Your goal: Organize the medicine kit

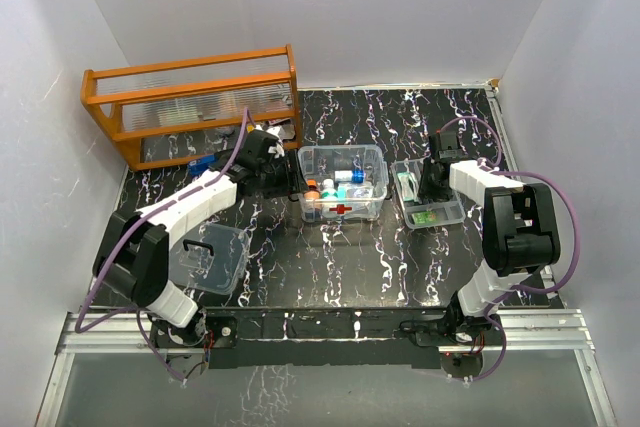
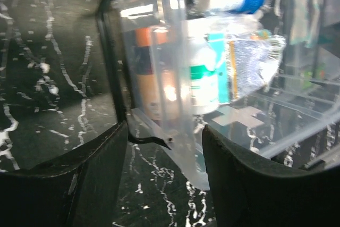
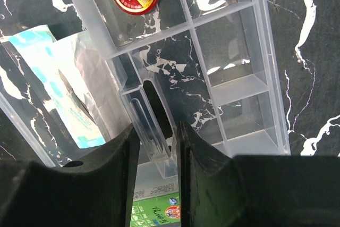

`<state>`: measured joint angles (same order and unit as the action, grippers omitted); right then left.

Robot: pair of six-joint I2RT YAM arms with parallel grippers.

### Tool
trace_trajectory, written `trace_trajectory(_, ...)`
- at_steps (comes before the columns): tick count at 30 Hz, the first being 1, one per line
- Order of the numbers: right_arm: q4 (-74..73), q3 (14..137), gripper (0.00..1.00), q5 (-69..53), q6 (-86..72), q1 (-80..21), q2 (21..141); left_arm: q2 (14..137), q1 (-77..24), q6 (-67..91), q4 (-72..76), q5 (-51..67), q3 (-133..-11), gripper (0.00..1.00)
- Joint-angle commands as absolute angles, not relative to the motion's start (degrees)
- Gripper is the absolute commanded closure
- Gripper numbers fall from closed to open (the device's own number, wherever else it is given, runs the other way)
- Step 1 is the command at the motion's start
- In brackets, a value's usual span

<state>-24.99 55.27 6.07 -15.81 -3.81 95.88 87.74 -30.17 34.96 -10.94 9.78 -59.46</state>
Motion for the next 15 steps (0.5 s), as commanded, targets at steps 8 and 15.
trace_trajectory(8,-23.65,53.82,0.92,7.47,-17.94,-4.04,95.35,88.28,-30.1,28.08,-25.0,2.65,-64.69,0.59)
trace_trajectory(15,-23.65,53.77,0.93,7.65,-17.98,-4.02,95.01,85.35,-30.11,22.42,-29.66,0.31,-64.45,0.67)
